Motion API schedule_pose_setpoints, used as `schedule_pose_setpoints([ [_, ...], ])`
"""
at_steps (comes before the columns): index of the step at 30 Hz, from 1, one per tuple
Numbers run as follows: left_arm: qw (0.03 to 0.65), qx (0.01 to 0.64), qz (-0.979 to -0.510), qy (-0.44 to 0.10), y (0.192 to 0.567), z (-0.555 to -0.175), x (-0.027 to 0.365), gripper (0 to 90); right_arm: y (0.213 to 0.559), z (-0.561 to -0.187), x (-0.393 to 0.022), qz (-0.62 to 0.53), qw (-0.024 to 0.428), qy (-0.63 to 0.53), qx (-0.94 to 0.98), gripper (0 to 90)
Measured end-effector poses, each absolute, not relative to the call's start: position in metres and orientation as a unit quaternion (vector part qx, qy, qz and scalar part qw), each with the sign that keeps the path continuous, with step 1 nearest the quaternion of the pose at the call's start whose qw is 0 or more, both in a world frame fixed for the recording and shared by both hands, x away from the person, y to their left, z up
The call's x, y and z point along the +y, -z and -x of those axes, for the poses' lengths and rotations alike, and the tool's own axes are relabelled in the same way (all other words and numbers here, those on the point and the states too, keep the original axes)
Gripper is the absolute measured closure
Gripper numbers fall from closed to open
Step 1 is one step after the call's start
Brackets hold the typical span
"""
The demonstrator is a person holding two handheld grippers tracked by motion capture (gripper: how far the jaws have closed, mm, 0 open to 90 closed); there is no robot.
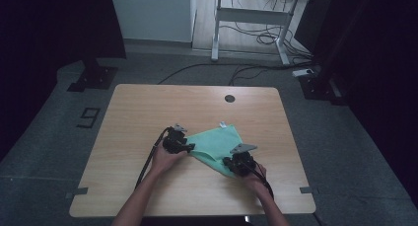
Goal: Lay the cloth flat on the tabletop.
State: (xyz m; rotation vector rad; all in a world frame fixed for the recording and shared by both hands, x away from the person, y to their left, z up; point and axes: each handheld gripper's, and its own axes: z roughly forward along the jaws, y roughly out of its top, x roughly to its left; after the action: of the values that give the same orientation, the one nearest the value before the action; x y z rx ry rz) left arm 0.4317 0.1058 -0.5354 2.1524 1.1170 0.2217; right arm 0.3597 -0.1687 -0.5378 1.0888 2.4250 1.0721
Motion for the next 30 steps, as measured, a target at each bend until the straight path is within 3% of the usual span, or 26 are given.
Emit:
schedule_pose_setpoints([
  [5, 0.348, 0.432, -0.828, -0.083, 0.535, -0.432, 0.106, 52.5, 0.53, -0.35, -0.169, -0.371, 0.124, -0.398, 0.83, 85.4],
  [9, 0.349, 0.433, -0.827, -0.084, 0.536, -0.432, 0.106, 52.4, 0.513, -0.323, -0.156, -0.329, 0.093, -0.44, 0.83, 85.4],
  [14, 0.347, 0.436, -0.826, -0.085, 0.536, -0.433, 0.108, 52.2, 0.517, -0.298, -0.131, -0.294, 0.048, -0.448, 0.843, 84.9],
  [19, 0.343, 0.434, -0.828, -0.091, 0.535, -0.432, 0.107, 51.9, 0.531, -0.28, -0.11, -0.269, 0.016, -0.443, 0.855, 76.2],
  [22, 0.337, 0.433, -0.831, -0.098, 0.535, -0.43, 0.107, 51.1, 0.537, -0.277, -0.105, -0.268, 0.024, -0.436, 0.859, 61.3],
  [30, 0.348, 0.429, -0.827, -0.108, 0.53, -0.417, 0.115, 51.3, 0.526, -0.296, -0.136, -0.305, 0.077, -0.449, 0.836, 56.9],
])
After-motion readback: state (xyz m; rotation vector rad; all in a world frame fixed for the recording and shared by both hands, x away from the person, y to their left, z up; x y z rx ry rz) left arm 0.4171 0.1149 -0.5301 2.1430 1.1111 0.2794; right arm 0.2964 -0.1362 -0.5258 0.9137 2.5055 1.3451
